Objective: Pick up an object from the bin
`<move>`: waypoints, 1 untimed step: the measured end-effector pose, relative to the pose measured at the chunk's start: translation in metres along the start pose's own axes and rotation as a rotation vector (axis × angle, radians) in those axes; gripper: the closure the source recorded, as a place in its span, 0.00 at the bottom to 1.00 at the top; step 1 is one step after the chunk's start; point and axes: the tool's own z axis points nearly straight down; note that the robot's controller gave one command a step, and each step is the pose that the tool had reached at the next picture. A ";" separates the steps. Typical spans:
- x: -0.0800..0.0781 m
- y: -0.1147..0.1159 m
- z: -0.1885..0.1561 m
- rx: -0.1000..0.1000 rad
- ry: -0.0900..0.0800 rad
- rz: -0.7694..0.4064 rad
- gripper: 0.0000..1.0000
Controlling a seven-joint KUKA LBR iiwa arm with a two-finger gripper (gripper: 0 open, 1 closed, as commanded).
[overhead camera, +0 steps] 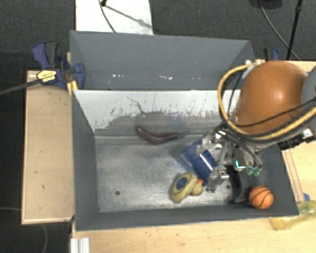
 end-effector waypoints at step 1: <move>-0.001 0.000 -0.003 0.000 -0.007 0.001 0.00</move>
Offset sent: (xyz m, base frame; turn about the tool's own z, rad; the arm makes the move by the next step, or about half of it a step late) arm 0.0244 -0.0346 -0.1566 0.0226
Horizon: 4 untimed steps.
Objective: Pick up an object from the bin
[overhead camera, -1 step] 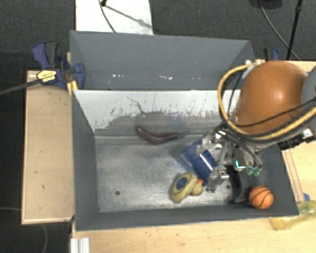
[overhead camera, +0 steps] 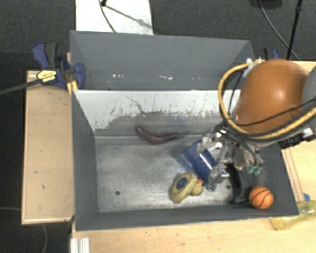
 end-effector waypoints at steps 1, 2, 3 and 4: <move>-0.010 -0.012 0.052 -0.001 -0.008 0.022 0.00; -0.006 -0.013 0.167 0.002 -0.006 -0.079 1.00; -0.007 -0.013 0.167 0.001 -0.007 -0.078 1.00; 0.005 -0.010 -0.022 0.001 -0.007 -0.131 1.00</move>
Offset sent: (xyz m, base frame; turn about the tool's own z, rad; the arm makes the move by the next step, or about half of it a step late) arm 0.0035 -0.0120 -0.1711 -0.0833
